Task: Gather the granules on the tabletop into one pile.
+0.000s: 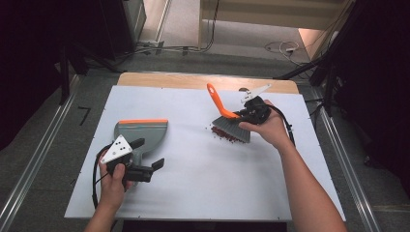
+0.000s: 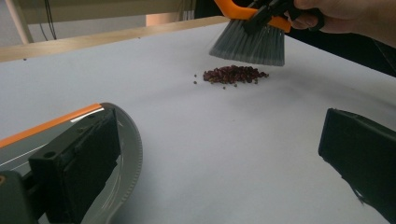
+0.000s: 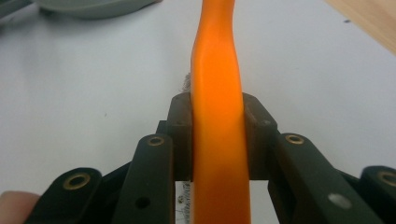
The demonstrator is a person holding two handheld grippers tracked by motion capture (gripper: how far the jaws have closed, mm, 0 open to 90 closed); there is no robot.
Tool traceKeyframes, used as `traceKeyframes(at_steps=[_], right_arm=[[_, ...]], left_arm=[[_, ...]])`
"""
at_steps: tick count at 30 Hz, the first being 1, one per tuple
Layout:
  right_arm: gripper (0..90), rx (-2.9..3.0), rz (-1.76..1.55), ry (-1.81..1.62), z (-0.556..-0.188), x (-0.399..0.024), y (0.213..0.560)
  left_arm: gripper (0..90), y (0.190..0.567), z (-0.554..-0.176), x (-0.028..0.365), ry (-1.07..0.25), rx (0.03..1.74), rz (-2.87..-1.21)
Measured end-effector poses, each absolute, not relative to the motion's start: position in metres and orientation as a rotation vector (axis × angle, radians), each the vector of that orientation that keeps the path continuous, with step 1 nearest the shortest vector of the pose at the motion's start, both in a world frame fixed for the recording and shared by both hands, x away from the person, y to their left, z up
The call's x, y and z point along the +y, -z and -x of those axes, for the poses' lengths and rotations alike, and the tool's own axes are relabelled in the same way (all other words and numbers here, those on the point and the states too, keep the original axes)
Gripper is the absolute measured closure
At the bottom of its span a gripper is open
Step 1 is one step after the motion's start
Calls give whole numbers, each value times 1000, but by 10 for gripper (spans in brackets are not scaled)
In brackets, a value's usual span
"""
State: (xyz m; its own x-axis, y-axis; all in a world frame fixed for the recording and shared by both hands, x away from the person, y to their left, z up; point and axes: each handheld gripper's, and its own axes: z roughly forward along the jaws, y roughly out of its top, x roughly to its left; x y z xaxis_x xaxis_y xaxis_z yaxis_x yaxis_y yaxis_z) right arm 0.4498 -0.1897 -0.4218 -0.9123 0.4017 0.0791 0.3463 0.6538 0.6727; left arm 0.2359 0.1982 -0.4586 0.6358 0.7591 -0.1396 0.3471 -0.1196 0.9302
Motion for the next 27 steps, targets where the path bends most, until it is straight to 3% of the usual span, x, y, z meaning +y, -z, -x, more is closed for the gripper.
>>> traceKeyframes(at_steps=[7, 15, 21, 27], right_arm=[[680, 2668, -852, -1170, -440, -175, 412], [679, 2643, -1151, -1166, -430, -110, 427], [681, 2607, -1385, -1137, -437, -94, 447], [678, 2503, -1622, -1071, -446, -106, 462]], left_arm=[[0, 459, -236, 197, -451, 909, -1719], [0, 459, -236, 198, -450, 910, -1720], [0, 458, -235, 199, -449, 907, -1718], [0, 458, -235, 199, -448, 906, -1717]])
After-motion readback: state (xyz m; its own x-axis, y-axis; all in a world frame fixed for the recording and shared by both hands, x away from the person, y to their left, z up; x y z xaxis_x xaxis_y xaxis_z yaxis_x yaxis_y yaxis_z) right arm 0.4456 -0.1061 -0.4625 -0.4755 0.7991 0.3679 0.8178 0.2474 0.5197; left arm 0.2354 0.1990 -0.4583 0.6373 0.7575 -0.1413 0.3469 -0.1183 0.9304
